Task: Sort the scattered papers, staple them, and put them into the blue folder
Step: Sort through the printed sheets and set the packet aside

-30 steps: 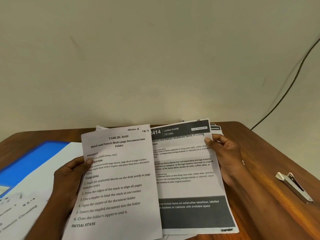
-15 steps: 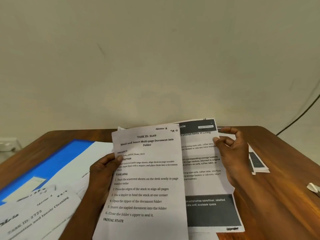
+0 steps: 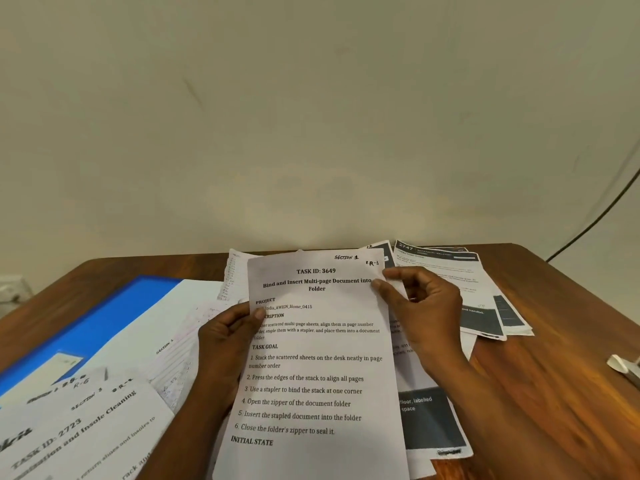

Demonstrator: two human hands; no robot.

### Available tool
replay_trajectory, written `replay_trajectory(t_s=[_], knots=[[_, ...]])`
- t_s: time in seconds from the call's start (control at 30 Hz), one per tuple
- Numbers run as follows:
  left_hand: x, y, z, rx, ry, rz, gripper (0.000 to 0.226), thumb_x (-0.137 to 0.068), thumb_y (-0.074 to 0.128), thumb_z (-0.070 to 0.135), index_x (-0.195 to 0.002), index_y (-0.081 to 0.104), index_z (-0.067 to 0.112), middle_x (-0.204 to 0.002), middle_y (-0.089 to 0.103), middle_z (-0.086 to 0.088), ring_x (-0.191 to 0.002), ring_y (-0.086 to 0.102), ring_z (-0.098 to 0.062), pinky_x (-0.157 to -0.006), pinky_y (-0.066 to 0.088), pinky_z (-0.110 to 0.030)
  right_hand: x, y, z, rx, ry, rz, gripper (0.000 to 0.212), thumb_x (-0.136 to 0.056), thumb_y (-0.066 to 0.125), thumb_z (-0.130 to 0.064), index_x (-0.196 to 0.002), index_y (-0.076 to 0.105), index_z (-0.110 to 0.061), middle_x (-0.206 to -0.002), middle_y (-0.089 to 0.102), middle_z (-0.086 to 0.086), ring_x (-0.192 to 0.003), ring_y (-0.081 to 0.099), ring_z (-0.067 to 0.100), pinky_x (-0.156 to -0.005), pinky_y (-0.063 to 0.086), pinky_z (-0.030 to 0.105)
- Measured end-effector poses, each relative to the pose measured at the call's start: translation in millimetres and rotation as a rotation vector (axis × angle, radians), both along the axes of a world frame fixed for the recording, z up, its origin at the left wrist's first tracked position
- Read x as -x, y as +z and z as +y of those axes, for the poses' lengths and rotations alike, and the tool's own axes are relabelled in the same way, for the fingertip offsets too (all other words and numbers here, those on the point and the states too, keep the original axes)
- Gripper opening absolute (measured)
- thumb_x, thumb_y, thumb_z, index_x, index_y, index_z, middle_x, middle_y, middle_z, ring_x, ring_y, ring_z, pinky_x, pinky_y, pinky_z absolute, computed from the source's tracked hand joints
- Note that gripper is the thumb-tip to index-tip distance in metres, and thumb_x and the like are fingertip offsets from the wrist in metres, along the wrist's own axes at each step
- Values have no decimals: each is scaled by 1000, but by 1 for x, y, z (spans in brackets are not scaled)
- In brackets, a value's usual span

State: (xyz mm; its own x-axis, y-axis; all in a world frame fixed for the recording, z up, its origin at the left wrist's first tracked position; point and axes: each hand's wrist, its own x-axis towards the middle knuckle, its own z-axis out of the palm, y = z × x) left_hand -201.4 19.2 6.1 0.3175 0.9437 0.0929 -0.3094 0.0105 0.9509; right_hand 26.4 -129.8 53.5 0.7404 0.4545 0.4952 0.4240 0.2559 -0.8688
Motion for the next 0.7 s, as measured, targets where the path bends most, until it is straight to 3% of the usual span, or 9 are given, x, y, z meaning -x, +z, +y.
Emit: replay_trajectory(t_s=[0.07,0.3,0.43,0.7], knots=[[-2,0,-2,6,-2,-18,19,-93,74,6,-112,78,5,-100,81,-16,-77,78,-24,-64,65,-33,-1,1,-1,-3,16,34,21,-73,94,-21,-87,80,-29,-74,69,5,-63,44,8,-60,44,32],[-3,-2,-1,14,17,-10,20,-92,75,7,-112,78,6,-101,81,-16,-79,78,-27,-66,66,-35,-4,3,-5,53,161,95,22,-71,93,-11,-87,80,-20,-73,70,-14,-67,49,14,-69,52,38],[-2,-1,-2,25,1,-25,21,-92,75,6,-113,77,4,-102,81,-17,-79,78,-27,-64,66,-35,-3,4,-6,50,193,112,22,-70,92,-3,-78,77,-17,-85,77,-1,-78,65,22,-83,59,53],[-3,1,-4,27,-5,-40,20,-93,73,4,-112,76,2,-100,81,-16,-73,78,-21,-60,64,-30,-6,2,-7,6,224,41,23,-67,91,4,-75,77,-12,-88,77,3,-83,69,17,-84,59,53]])
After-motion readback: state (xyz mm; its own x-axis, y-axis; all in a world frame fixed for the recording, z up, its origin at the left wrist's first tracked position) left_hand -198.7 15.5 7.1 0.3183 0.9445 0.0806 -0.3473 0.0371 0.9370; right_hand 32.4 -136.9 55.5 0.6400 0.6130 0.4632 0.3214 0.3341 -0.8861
